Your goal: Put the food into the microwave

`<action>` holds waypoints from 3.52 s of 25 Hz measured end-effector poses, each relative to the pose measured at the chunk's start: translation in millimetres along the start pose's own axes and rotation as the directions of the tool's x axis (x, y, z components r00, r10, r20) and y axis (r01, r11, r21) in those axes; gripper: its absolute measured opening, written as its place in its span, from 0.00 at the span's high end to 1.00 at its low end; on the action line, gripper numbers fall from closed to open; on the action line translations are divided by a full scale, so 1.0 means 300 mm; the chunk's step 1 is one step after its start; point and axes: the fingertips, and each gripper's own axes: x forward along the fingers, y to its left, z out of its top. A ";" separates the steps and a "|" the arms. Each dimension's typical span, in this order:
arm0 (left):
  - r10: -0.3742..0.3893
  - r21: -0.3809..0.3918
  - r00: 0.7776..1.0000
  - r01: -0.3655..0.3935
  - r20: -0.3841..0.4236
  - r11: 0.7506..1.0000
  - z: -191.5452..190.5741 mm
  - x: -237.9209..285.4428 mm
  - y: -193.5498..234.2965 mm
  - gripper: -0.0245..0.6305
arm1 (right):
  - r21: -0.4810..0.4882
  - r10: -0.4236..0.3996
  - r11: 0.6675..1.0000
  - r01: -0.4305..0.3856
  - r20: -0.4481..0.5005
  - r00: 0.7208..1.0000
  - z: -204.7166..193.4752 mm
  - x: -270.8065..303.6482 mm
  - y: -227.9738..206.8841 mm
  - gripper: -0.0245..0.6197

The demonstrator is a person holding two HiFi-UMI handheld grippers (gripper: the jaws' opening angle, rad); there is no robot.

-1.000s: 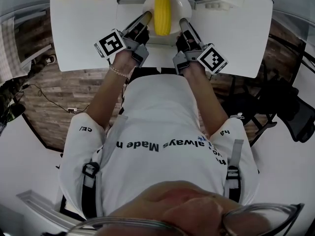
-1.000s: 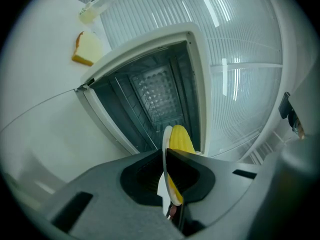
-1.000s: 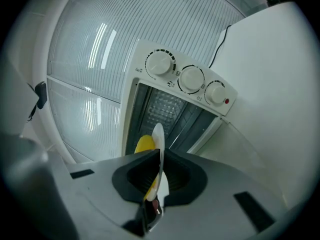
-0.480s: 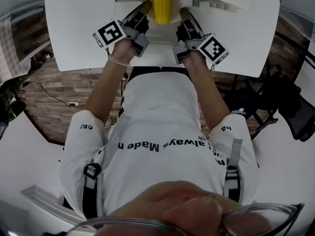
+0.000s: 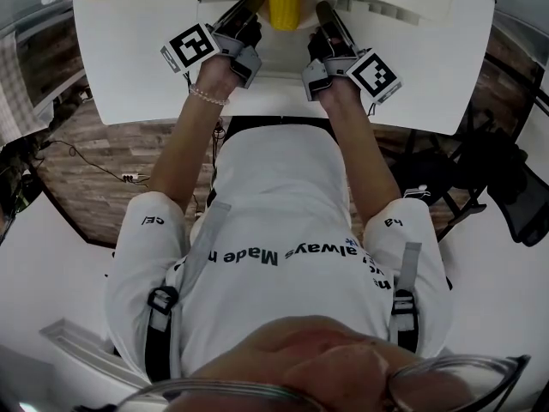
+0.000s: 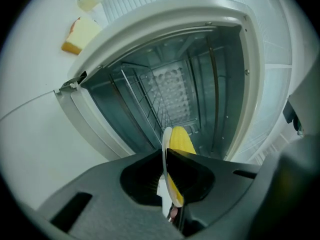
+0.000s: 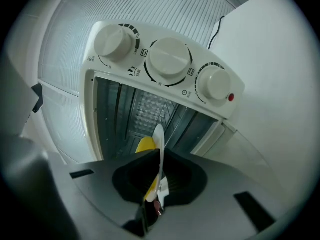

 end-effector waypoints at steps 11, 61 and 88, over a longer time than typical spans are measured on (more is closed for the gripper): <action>0.020 -0.013 1.000 -0.019 0.020 1.000 0.028 0.036 0.038 0.93 | 0.050 -0.039 0.998 0.037 0.022 0.999 0.007 0.038 -0.036 0.93; -0.042 -0.139 0.994 0.056 0.099 0.989 0.052 0.072 0.020 0.93 | 0.210 0.038 0.977 -0.046 0.042 0.998 -0.060 0.128 -0.012 0.93; -0.014 -0.115 0.993 0.028 0.120 0.993 0.122 0.099 0.017 0.93 | 0.247 0.043 0.966 -0.069 0.112 0.993 0.016 0.256 0.025 0.93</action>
